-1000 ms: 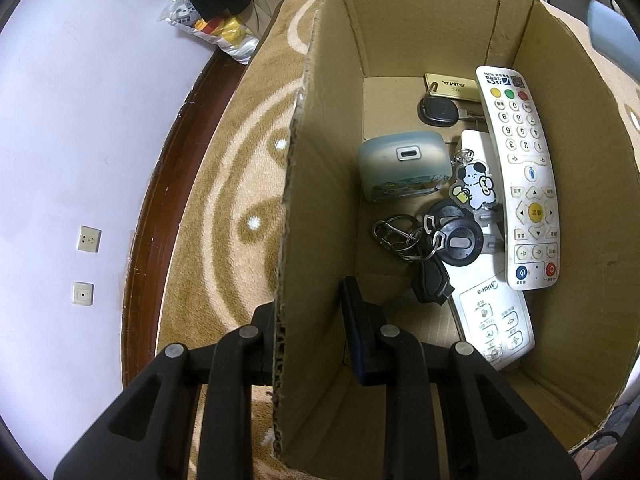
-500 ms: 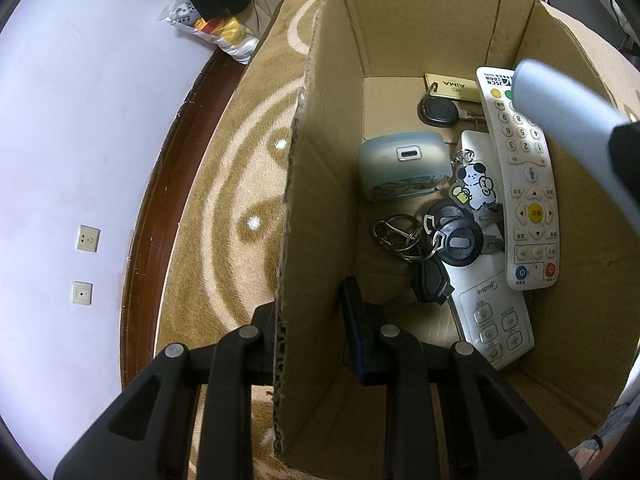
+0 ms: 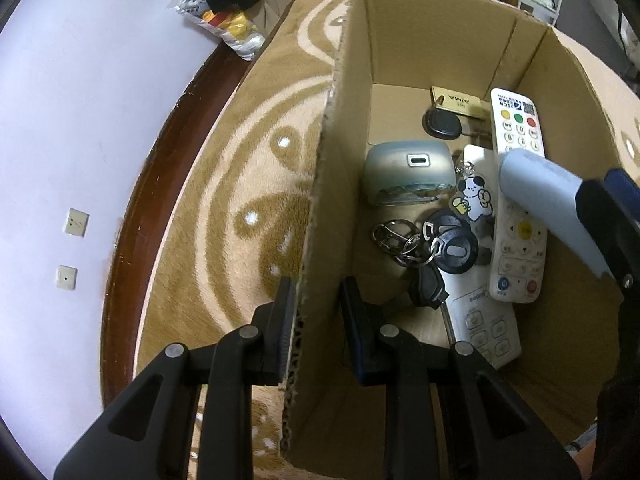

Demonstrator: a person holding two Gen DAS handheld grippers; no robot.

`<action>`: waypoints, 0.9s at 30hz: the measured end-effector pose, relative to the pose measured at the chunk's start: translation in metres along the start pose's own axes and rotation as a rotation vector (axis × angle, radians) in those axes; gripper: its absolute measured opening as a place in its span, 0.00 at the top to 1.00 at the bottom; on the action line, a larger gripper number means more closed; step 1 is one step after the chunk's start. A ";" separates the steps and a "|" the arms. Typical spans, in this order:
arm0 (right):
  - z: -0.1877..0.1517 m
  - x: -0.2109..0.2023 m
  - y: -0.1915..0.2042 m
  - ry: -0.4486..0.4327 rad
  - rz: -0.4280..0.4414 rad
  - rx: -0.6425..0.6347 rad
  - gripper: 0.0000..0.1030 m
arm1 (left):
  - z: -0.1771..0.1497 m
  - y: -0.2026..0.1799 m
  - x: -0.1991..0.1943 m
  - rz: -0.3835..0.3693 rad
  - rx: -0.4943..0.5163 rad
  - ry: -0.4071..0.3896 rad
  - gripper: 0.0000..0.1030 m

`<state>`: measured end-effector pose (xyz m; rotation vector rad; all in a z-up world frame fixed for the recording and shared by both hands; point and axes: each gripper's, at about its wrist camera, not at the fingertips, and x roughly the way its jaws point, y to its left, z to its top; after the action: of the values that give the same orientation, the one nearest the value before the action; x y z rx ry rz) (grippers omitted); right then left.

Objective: Organize rigid objects
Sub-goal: 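Carry the power bank into the box and release it with the right gripper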

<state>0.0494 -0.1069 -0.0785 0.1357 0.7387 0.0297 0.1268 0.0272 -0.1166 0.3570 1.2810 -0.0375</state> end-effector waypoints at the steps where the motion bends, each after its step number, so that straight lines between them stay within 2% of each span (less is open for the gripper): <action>1: -0.001 0.000 0.000 0.002 0.004 -0.004 0.72 | 0.000 0.000 0.000 0.000 0.000 0.001 0.77; 7: -0.002 -0.004 -0.002 0.017 0.030 0.014 0.72 | 0.003 -0.004 0.000 0.010 0.019 0.007 0.77; 13: -0.001 -0.019 -0.003 -0.015 0.038 0.003 0.72 | 0.003 -0.008 -0.001 0.034 0.035 0.004 0.77; 17: 0.000 -0.027 -0.010 -0.017 0.034 0.019 0.71 | 0.001 -0.012 -0.007 0.051 0.034 -0.024 0.79; 20: 0.000 -0.032 -0.018 -0.019 0.012 0.033 0.62 | 0.000 -0.011 -0.008 0.048 0.026 -0.022 0.79; 22: -0.001 -0.036 -0.026 -0.021 0.000 0.055 0.51 | 0.000 -0.010 -0.008 0.048 0.026 -0.020 0.79; 27: -0.014 -0.041 -0.051 -0.021 -0.055 0.123 0.35 | -0.002 -0.012 -0.008 0.068 0.042 -0.025 0.78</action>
<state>0.0081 -0.1586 -0.0681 0.2327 0.7230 -0.0692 0.1194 0.0154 -0.1123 0.4348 1.2440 -0.0109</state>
